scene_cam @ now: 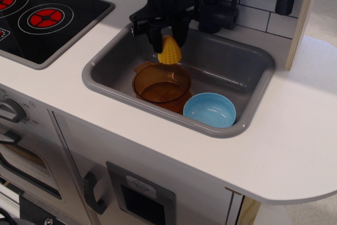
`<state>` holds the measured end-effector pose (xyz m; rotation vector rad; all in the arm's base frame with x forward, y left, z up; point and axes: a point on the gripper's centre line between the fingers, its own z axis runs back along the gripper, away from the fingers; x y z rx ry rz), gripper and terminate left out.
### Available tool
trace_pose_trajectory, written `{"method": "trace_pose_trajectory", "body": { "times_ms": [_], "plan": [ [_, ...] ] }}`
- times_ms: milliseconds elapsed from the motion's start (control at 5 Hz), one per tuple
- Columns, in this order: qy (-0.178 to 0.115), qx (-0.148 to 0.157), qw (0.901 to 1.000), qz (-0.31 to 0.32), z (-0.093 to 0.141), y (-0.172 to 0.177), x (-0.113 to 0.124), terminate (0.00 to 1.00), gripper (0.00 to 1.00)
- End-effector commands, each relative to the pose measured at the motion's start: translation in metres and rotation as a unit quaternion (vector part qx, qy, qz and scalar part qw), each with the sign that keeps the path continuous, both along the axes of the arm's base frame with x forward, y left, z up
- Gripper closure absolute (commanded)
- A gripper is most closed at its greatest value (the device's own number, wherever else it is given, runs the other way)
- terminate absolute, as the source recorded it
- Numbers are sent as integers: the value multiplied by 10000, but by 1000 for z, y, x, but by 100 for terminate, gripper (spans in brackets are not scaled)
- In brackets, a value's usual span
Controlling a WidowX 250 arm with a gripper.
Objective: Take corn out of bowl sink
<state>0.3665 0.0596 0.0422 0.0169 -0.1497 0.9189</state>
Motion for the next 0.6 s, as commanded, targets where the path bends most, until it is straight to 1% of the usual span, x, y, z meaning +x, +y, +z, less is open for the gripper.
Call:
{"method": "trace_pose_trajectory", "body": {
  "times_ms": [0, 200, 400],
  "plan": [
    [-314, 155, 9994, 76, 15, 32, 22, 0, 100],
    [-288, 258, 9992, 81, 10, 42, 24, 0, 100],
    [-241, 290, 9992, 129, 4, 54, 23, 0, 100]
  ]
}}
